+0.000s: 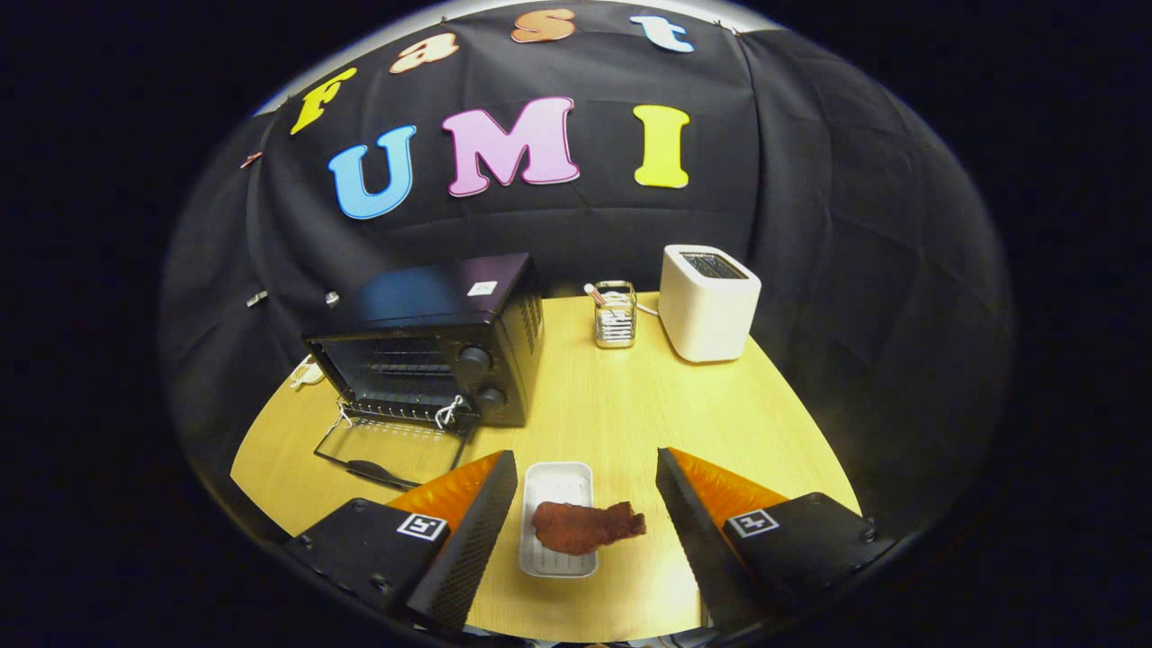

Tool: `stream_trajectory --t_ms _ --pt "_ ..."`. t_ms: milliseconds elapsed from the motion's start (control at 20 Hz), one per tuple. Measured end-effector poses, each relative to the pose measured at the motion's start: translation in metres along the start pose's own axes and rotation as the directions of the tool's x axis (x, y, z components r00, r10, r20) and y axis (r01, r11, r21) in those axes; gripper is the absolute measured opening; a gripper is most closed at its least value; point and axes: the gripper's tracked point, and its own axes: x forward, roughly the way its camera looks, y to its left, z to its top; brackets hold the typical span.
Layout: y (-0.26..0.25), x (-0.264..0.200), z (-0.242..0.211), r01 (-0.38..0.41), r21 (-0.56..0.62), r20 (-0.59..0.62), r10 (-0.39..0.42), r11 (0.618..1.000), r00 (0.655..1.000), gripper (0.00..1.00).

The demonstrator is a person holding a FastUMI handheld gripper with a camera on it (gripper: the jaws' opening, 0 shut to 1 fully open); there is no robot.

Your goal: Open the toaster oven, put the food inside, and close the toaster oven door.

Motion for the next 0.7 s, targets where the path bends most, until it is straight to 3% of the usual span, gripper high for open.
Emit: stream_trajectory --t_ms 200,450,650,700 --pt "-0.023 0.017 -0.030 -0.053 0.067 -0.108 0.060 0.996 0.992 0.98" --pt "-0.031 0.031 -0.077 -0.091 0.204 -0.262 0.144 0.975 0.954 0.97" --pt "-0.024 0.040 -0.090 -0.139 0.276 -0.297 0.222 0.951 0.929 0.79" --pt "-0.021 0.041 -0.092 -0.149 0.293 -0.304 0.240 0.944 0.922 0.69"
